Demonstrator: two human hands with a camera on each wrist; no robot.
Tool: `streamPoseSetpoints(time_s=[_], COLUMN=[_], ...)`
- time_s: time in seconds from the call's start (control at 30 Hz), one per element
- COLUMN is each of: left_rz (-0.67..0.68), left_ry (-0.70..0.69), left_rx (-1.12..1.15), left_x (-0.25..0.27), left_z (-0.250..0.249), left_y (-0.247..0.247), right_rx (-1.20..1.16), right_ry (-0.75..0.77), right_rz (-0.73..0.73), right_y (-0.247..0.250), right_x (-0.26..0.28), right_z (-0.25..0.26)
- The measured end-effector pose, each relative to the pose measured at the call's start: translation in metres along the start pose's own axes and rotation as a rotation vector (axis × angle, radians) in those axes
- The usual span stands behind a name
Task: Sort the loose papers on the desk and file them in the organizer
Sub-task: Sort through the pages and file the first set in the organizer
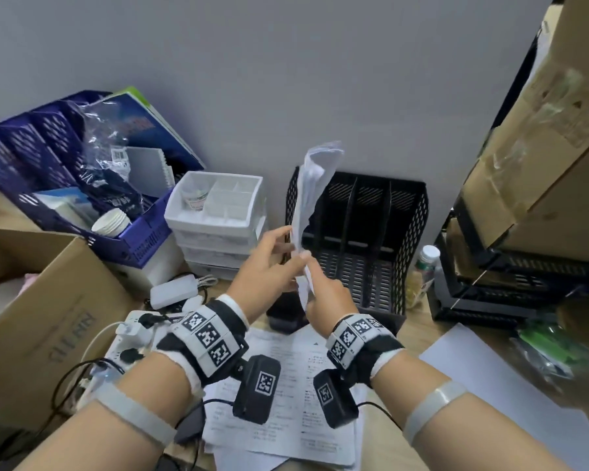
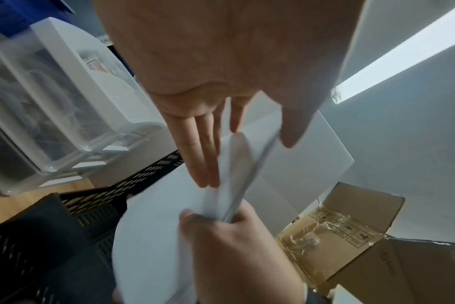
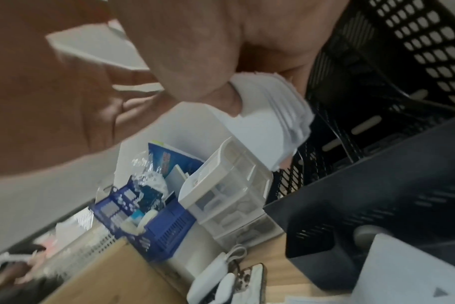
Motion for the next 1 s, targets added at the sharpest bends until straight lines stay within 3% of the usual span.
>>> streamPoseSetpoints(time_s=[0.07, 0.17, 0.33, 0.6, 0.83, 0.9, 1.0], left_rz=[0.054, 0.027, 0.071, 0.315, 0.317, 0.313, 0.36], left_ry=[-0.027, 0.047, 0.251, 0.429, 0.419, 0.41, 0.351], left_rx=[-0.023, -0.103, -0.218, 0.122, 0.21, 0.18, 0.168], left_x=[-0.003, -0.021, -0.055, -0.093, -0.121, -0.126, -0.131], left_z=[0.008, 0.042, 0.112, 0.128, 0.133, 0.134, 0.125], left_y=[0.004, 0.025, 0.042, -0.004, -0.005, 0.001, 0.005], right_rx=[-0.106, -0.199, -0.083, 0.015, -0.075, -0.046, 0.128], right_ry=[-0.07, -0.231, -0.284, -0.304, -0.329, -0.369, -0.383], right_rz=[-0.06, -0.092, -0.109, -0.07, -0.181, -0.113, 0.118], right_y=[0.003, 0.005, 0.016, -0.006, -0.022, -0.04, -0.068], right_x=[-0.011, -0.028, -0.047, -0.056, -0.098, -0.115, -0.134], right_z=[-0.01, -0.027, -0.019, -0.014, -0.02, -0.033, -0.041])
Point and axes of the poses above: each hand's wrist, its own x-axis away from the middle knuckle, its own y-axis out of the back of the hand, z = x × y, the point moved 10 cm from there along -x, towards the middle knuckle, and after that the axes turned 6 degrees about y, right-handed, at the moved point
